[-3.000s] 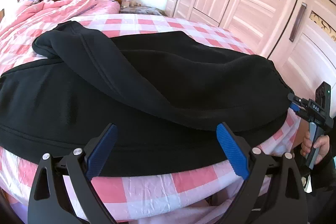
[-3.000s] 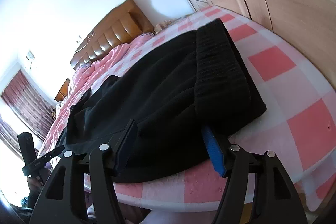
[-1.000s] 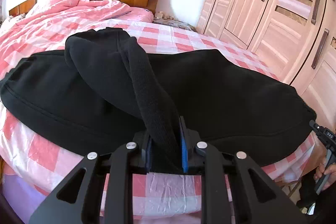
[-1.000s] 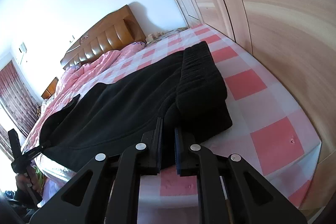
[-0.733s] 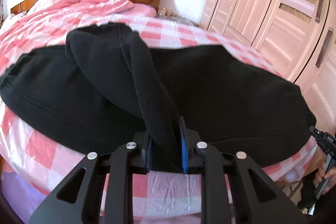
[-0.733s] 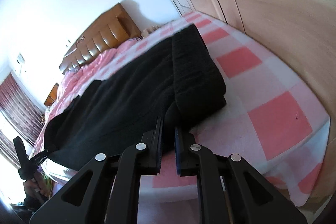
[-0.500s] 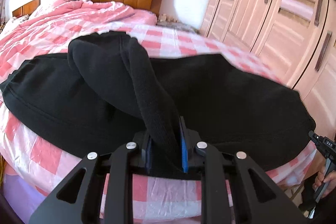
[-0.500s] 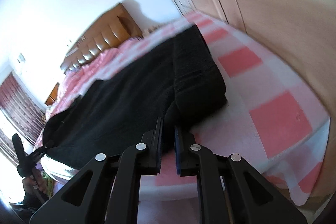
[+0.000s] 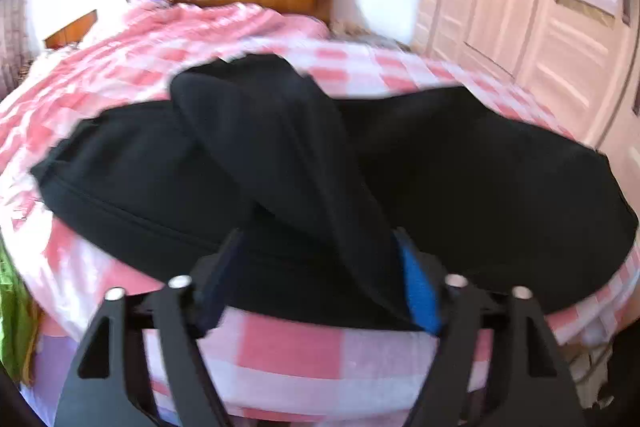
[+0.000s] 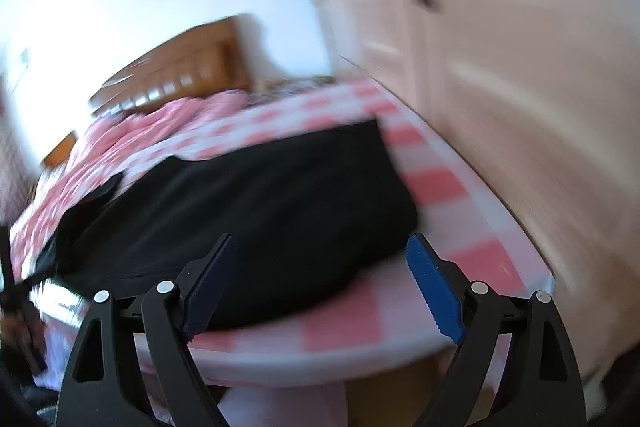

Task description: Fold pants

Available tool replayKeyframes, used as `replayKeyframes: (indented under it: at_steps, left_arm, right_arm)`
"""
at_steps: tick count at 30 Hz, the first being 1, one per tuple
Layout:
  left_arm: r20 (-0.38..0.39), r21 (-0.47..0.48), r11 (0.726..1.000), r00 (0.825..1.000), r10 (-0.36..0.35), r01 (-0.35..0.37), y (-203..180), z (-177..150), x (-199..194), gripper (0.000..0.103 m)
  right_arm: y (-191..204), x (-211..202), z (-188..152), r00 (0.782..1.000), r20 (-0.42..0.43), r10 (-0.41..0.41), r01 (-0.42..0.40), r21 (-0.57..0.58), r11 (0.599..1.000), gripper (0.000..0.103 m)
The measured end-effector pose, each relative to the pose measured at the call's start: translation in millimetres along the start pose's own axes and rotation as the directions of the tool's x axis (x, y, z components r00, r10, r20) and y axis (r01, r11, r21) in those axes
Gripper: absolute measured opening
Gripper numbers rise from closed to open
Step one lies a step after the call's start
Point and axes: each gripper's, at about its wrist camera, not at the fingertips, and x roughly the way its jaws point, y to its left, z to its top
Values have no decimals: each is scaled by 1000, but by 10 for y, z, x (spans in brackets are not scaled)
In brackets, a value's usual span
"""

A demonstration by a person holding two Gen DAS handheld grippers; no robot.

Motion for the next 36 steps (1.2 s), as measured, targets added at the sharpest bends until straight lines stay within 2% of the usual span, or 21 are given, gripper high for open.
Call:
replayKeyframes:
  at_steps: [3, 4, 7, 8, 11, 14, 16, 17, 18, 19, 20, 21, 23, 25, 26, 27, 28, 29, 31, 33, 36]
  left_arm:
    - [39, -47, 999, 999, 19, -17, 141, 80, -113, 89]
    - [49, -61, 998, 998, 25, -22, 196, 129, -143, 90]
    - [65, -85, 996, 998, 28, -23, 322, 371, -196, 93]
    - [59, -82, 996, 998, 23, -19, 342, 474, -181, 99]
    - [36, -33, 999, 999, 18, -17, 310, 904, -4, 101]
    - [-86, 61, 998, 996, 28, -23, 137, 1349, 480, 101]
    - [-210, 102, 995, 977, 32, -11, 22, 1597, 949, 101]
    - [-259, 116, 993, 964, 53, -24, -7, 1663, 1142, 98]
    - [-303, 122, 992, 950, 74, -39, -14, 1725, 1332, 90]
    - [-364, 124, 991, 926, 96, -53, -4, 1794, 1574, 85]
    - [-396, 125, 990, 911, 111, -66, 20, 1794, 1690, 75]
    - [-445, 118, 990, 886, 126, -82, 62, 1811, 1854, 57]
    - [-475, 106, 989, 868, 143, -105, 161, 1795, 1968, 37]
    - [-454, 107, 991, 883, 121, -81, 241, 1797, 1897, 17]
    - [-424, 90, 994, 901, 90, -57, 297, 1824, 1809, 10]
    - [-367, 63, 997, 928, 70, -51, 385, 1864, 1661, 5]
    - [-277, 34, 997, 958, 69, -62, 522, 1914, 1418, 5]
    - [-190, -4, 998, 980, 63, -64, 673, 1923, 1149, 5]
    - [-61, -100, 993, 997, 52, -58, 1032, 1786, 627, 5]
    - [9, -178, 983, 999, 49, -47, 1341, 1549, 263, 5]
    - [55, -311, 949, 996, 64, -44, 1920, 839, -135, 5]
  right_arm:
    - [538, 340, 78, 998, -68, 17, -29, -182, 983, 86]
    - [630, 443, 80, 996, -90, 21, -39, -202, 979, 86]
    - [822, 886, 33, 973, -226, 37, -84, -202, 976, 86]
    - [853, 1038, -24, 964, -267, 12, -68, -203, 977, 86]
    - [870, 1073, -59, 970, -243, -2, -48, -198, 979, 89]
    - [832, 1061, -34, 967, -253, 14, -64, -188, 980, 88]
    - [802, 1049, -21, 966, -258, 31, -79, -176, 981, 88]
    - [789, 1028, -26, 965, -259, 37, -83, -171, 982, 88]
    - [783, 1025, -21, 965, -257, 42, -88, -168, 982, 88]
    - [789, 1017, -20, 966, -254, 46, -91, -170, 981, 88]
    - [783, 1013, -23, 967, -250, 48, -94, -172, 981, 88]
    - [814, 1020, -25, 968, -248, 49, -95, -175, 980, 88]
    - [809, 1009, -29, 968, -246, 56, -101, -176, 979, 88]
    - [789, 1000, -31, 967, -245, 63, -108, -173, 979, 88]
    - [783, 999, -31, 968, -243, 66, -111, -174, 978, 88]
    - [781, 991, -38, 968, -241, 67, -112, -176, 978, 88]
    - [779, 987, -42, 969, -238, 68, -112, -176, 978, 88]
    - [781, 985, -48, 969, -235, 69, -112, -176, 978, 88]
    - [781, 980, -56, 971, -228, 70, -112, -175, 978, 88]
    - [781, 974, -67, 973, -222, 70, -111, -178, 978, 88]
    - [773, 961, -84, 973, -219, 72, -113, -183, 977, 88]
